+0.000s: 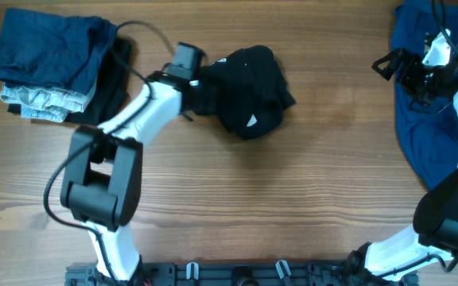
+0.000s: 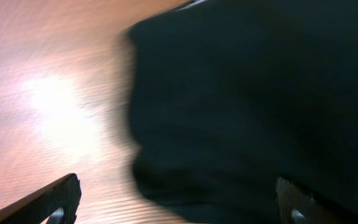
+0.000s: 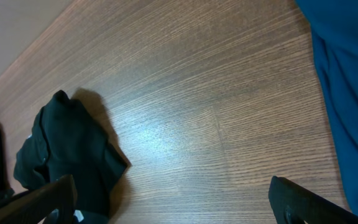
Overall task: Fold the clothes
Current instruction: 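Grasp the folded black bundle with the left gripper and lift it, then carry the bundle with the left gripper to the clothes stack at far left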
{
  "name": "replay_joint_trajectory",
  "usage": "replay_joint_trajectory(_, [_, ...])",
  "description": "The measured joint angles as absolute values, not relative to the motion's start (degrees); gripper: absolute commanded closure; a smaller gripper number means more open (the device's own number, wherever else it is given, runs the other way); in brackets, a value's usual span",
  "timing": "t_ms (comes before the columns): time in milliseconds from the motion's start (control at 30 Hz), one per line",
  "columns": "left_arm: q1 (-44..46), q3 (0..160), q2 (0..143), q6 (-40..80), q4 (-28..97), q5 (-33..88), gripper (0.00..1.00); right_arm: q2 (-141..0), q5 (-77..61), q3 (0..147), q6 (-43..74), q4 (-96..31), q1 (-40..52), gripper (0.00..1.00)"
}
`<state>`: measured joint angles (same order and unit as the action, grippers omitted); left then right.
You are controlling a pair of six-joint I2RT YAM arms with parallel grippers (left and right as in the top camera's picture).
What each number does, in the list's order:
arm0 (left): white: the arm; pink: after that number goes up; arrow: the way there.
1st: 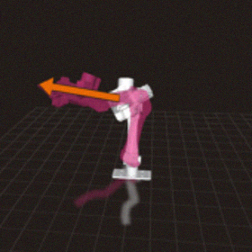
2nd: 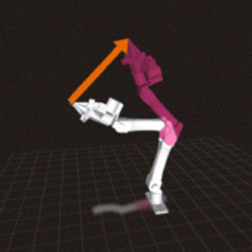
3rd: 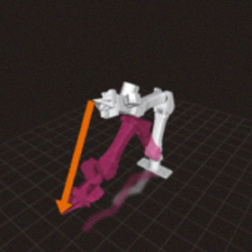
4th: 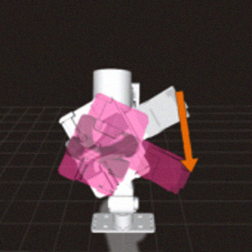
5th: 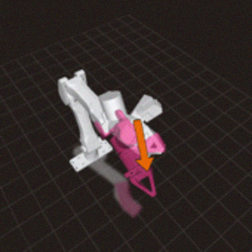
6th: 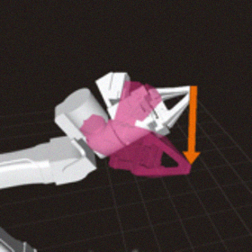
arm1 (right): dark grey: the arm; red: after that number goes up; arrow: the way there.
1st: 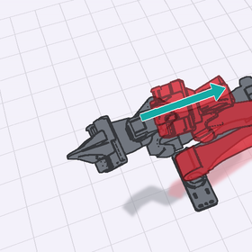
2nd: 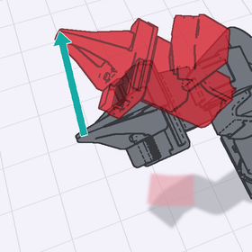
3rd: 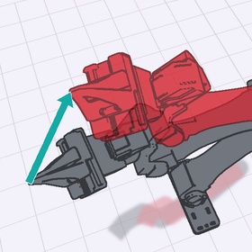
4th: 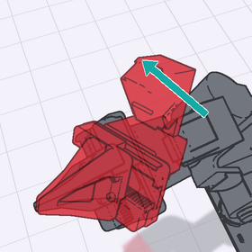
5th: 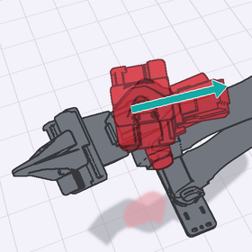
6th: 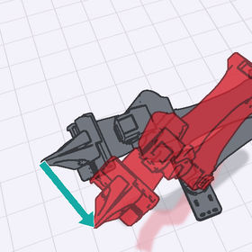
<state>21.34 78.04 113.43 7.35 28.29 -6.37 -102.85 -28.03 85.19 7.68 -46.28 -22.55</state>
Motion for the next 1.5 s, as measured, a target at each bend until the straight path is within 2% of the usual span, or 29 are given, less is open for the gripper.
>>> replay_joint_trajectory(200, [34.3,79.0,111.0,-6.7,25.6,-9.8,0.00,-102.8,-28.0,85.2,7.3,-46.3,-22.5,0.00])
replay_joint_trajectory(433, [39.6,79.0,111.0,-20.2,31.0,-8.0,0.02,-102.8,-27.4,85.2,7.3,-46.3,-22.5,0.00])
replay_joint_trajectory(700, [40.6,79.0,113.9,-22.5,30.5,-5.7,0.05,-102.8,-27.3,85.2,7.3,-45.8,-22.5,0.00])
replay_joint_trajectory(967, [41.7,79.2,119.3,-23.3,25.1,-4.8,0.19,-102.8,-27.1,85.2,7.3,-45.9,-22.5,0.00])
replay_joint_trajectory(1133, [41.7,79.7,120.7,-23.3,20.1,-7.3,0.16,-102.8,-26.9,85.2,7.3,-45.8,-22.5,0.00])
replay_joint_trajectory(1200, [41.7,80.2,121.7,-23.3,17.0,-8.7,0.22,-102.8,-26.9,85.2,7.3,-45.8,-22.5,0.00])
replay_joint_trajectory(1233, [41.7,80.5,122.3,-23.2,15.9,-9.4,0.30,-102.8,-26.9,85.2,7.3,-45.9,-22.5,0.00])
replay_joint_trajectory(1300, [41.5,81.3,123.2,-23.2,14.9,-11.0,0.67,-102.8,-26.9,85.2,7.3,-45.8,-22.5,0.00])
replay_joint_trajectory(1367, [41.2,81.6,124.2,-23.1,13.5,-13.2,0.91,-102.8,-26.9,85.2,7.3,-45.8,-22.5,0.00])
replay_joint_trajectory(1400, [40.7,81.8,125.1,-23.3,12.8,-15.2,0.96,-102.8,-26.9,85.2,7.3,-45.8,-22.5,0.00])
replay_joint_trajectory(1500, [40.0,81.7,125.6,-21.8,10.9,-19.3,0.96,-102.8,-26.9,85.2,7.3,-45.8,-22.5,0.00])
